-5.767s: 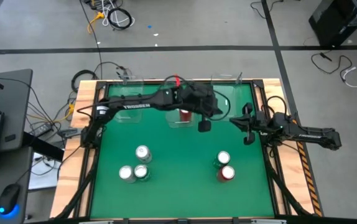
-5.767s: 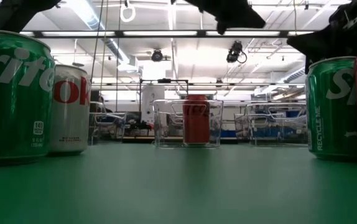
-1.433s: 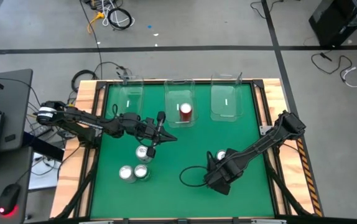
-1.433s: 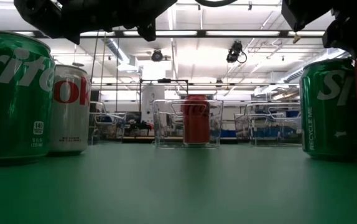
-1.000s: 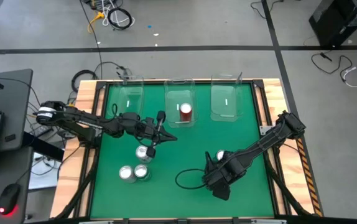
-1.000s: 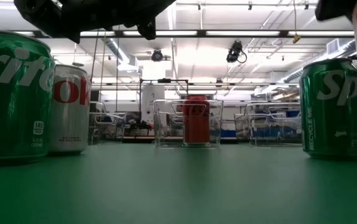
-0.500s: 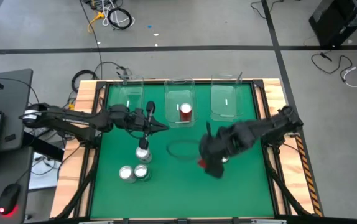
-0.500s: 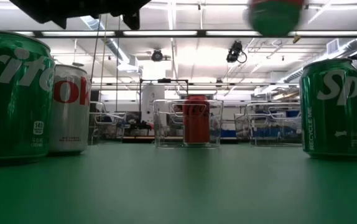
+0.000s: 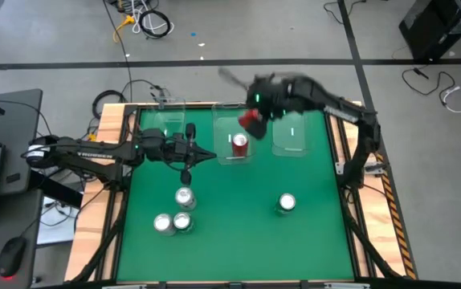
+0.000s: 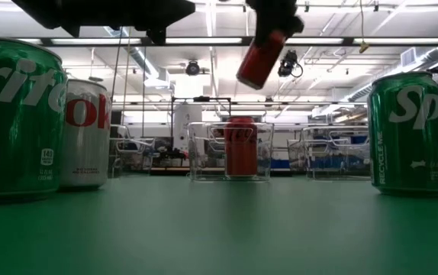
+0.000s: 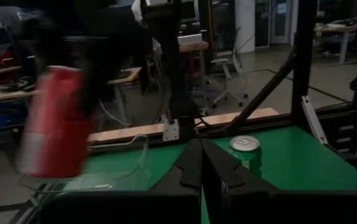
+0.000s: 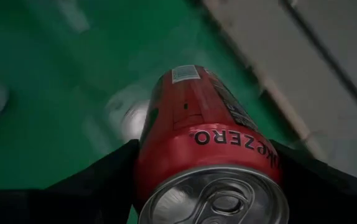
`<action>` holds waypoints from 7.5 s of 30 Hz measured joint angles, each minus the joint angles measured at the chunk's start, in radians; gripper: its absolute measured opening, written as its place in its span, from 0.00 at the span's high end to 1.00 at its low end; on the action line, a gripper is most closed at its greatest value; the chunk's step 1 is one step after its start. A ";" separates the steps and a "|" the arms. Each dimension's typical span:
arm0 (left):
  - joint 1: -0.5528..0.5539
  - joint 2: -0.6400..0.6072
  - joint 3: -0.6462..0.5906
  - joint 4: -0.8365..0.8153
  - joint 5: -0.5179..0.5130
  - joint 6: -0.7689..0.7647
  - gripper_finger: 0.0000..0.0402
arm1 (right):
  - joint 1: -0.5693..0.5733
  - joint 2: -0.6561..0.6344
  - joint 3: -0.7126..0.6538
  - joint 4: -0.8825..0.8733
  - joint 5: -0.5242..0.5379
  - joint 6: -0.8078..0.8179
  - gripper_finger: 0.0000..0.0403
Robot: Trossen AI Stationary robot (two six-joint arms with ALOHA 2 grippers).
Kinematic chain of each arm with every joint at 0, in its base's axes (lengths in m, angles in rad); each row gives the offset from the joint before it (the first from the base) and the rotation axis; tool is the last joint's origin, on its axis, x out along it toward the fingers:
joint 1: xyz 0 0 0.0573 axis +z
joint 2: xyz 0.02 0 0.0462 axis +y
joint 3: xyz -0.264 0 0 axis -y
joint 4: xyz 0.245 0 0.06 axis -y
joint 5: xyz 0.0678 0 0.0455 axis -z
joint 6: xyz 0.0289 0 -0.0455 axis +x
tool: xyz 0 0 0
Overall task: Sort soda cans
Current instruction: Put the red-black soda can into the center transparent bin, then put the right green soda can into the right transparent bin
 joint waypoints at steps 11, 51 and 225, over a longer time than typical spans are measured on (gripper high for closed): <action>0.082 0.000 0.000 -0.078 0.001 0.000 0.99 | -0.224 0.205 0.054 0.063 -0.137 -0.221 0.22; 0.123 0.002 0.000 -0.159 0.003 -0.002 0.99 | -0.212 0.557 0.244 -0.029 -0.180 -0.400 0.13; 0.120 0.002 -0.008 -0.229 0.002 0.028 0.98 | 0.451 -0.279 -1.277 0.280 -0.117 1.614 0.18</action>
